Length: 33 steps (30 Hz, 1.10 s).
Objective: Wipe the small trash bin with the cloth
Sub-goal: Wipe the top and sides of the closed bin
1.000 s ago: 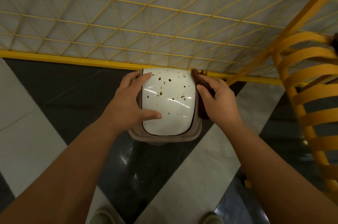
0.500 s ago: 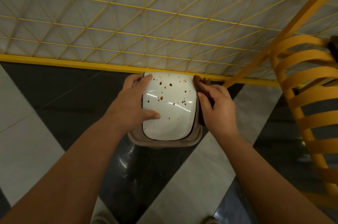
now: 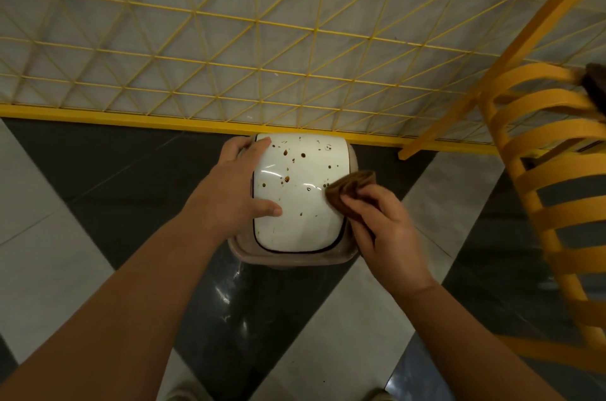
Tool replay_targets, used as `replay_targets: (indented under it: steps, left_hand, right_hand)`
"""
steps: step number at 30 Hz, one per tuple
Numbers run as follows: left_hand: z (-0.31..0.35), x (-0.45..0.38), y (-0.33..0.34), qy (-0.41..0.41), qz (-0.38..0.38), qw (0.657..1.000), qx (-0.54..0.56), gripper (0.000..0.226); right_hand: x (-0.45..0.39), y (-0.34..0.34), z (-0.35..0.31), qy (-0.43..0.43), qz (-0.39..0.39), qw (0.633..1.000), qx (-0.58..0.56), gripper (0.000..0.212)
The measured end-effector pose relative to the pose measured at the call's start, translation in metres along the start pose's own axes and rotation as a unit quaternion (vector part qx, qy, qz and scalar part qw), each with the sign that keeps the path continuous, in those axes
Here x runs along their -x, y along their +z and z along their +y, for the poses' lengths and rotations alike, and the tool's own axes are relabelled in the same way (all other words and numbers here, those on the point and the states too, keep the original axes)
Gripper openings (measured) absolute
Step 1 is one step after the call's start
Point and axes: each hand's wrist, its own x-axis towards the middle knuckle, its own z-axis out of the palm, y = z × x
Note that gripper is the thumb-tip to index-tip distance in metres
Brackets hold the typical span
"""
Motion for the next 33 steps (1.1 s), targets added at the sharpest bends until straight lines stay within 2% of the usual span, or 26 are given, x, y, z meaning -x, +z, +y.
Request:
replay_targets:
  steps: [2, 7, 9, 14, 16, 21, 25, 29, 30, 31, 33]
  left_hand:
    - [0.000, 0.000, 0.000, 0.000, 0.003, 1.000, 0.000, 0.107]
    - [0.000, 0.000, 0.001, -0.005, 0.006, 1.000, -0.002, 0.108]
    - [-0.001, 0.000, 0.000, -0.006, 0.004, 1.000, -0.008, 0.107]
    - [-0.002, 0.000, -0.001, 0.002, 0.002, 1.000, -0.003, 0.106]
    - [-0.003, 0.000, 0.000, 0.003, 0.003, 1.000, -0.003, 0.106]
    - [-0.002, -0.001, 0.001, 0.004, 0.006, 1.000, -0.003, 0.106]
    - [-0.005, -0.002, 0.000, 0.005, 0.003, 1.000, 0.000, 0.106]
    - [-0.007, -0.002, 0.002, 0.010, 0.008, 1.000, -0.004, 0.106]
    - [-0.007, -0.002, 0.003, 0.011, 0.010, 1.000, -0.004, 0.106]
    - [-0.007, -0.002, 0.004, 0.009, 0.013, 1.000, -0.002, 0.106]
    - [-0.005, -0.002, 0.007, 0.006, 0.020, 1.000, 0.008, 0.105]
  right_hand:
    - [-0.011, -0.004, 0.001, 0.004, 0.010, 1.000, -0.005, 0.034]
    - [-0.067, 0.000, -0.014, 0.082, 0.073, 0.994, -0.007, 0.032]
    - [-0.061, 0.005, -0.019, 0.061, 0.064, 0.996, 0.020, 0.031]
    - [-0.006, -0.002, -0.012, -0.046, -0.018, 0.998, 0.042, 0.034]
    - [-0.008, -0.007, -0.008, -0.064, -0.022, 0.996, 0.052, 0.033]
    - [-0.072, -0.006, -0.014, 0.049, 0.049, 0.997, 0.035, 0.029]
    - [-0.062, 0.001, -0.027, -0.014, 0.034, 0.997, 0.065, 0.029]
    - [-0.015, -0.006, -0.020, -0.183, -0.078, 0.975, 0.103, 0.041]
    - [-0.013, -0.009, -0.016, -0.199, -0.090, 0.970, 0.110, 0.040]
    - [-0.017, -0.010, -0.012, -0.189, -0.083, 0.973, 0.105, 0.036]
    - [-0.037, -0.010, -0.010, -0.099, -0.020, 0.992, 0.071, 0.029]
